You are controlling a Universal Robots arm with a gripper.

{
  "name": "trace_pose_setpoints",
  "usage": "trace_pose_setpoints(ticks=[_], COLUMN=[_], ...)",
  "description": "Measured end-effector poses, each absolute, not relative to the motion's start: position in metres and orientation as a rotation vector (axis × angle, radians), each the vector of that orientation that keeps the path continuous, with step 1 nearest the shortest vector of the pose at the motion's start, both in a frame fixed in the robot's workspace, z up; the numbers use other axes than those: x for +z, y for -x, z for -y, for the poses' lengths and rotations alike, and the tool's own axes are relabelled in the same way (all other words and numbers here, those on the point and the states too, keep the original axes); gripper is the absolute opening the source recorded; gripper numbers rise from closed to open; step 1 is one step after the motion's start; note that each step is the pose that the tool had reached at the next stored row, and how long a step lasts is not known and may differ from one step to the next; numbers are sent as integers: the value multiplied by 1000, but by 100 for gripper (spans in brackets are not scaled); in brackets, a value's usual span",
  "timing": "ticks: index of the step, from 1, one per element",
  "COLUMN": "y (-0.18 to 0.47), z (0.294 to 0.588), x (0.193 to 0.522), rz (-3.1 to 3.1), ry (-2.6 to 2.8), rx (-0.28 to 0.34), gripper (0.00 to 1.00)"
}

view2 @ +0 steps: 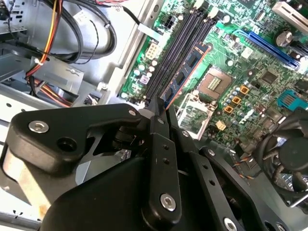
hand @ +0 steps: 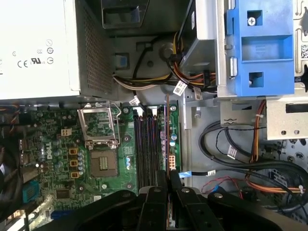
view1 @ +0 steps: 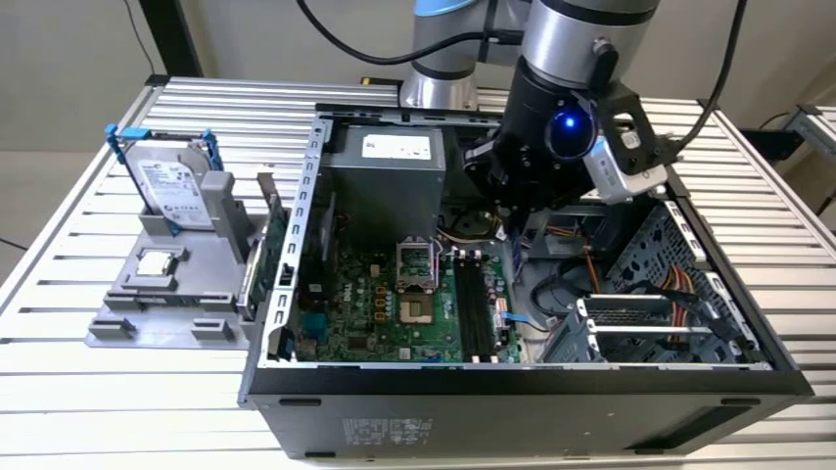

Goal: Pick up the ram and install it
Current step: 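Insert the ram into the slot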

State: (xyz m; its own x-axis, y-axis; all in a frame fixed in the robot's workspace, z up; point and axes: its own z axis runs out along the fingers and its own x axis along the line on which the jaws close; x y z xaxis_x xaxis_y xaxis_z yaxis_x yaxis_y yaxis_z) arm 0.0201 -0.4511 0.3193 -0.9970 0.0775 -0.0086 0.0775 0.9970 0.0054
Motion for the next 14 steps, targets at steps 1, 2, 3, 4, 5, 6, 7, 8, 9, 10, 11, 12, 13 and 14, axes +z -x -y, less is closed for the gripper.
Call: trace_pose_setpoints(ticks=[1,2,3,4,5,6,7,8,9,10,11,12,13,14], y=[-20,-20,-20,-20,-20,-20,-20,-20,-20,-20,-20,-20,-20,-20], z=[451,452,453,453,453,453,454,454,455,455,455,455,455,455], x=[319,319,318,317,316,314,314,313,311,310,310,310,310,309], rz=[-3130,-3130,-3130,-3130,-3130,-3131,-3131,-3131,-3131,-3131,-3131,-3131,-3131,-3131], ry=[-122,-122,-121,-121,-119,-118,-116,-115,-114,-113,-113,-113,-113,-113], rx=[8,8,8,8,8,9,9,10,11,12,12,12,11,12], gripper=[0,0,0,0,0,0,0,0,0,0,0,0,0,0])
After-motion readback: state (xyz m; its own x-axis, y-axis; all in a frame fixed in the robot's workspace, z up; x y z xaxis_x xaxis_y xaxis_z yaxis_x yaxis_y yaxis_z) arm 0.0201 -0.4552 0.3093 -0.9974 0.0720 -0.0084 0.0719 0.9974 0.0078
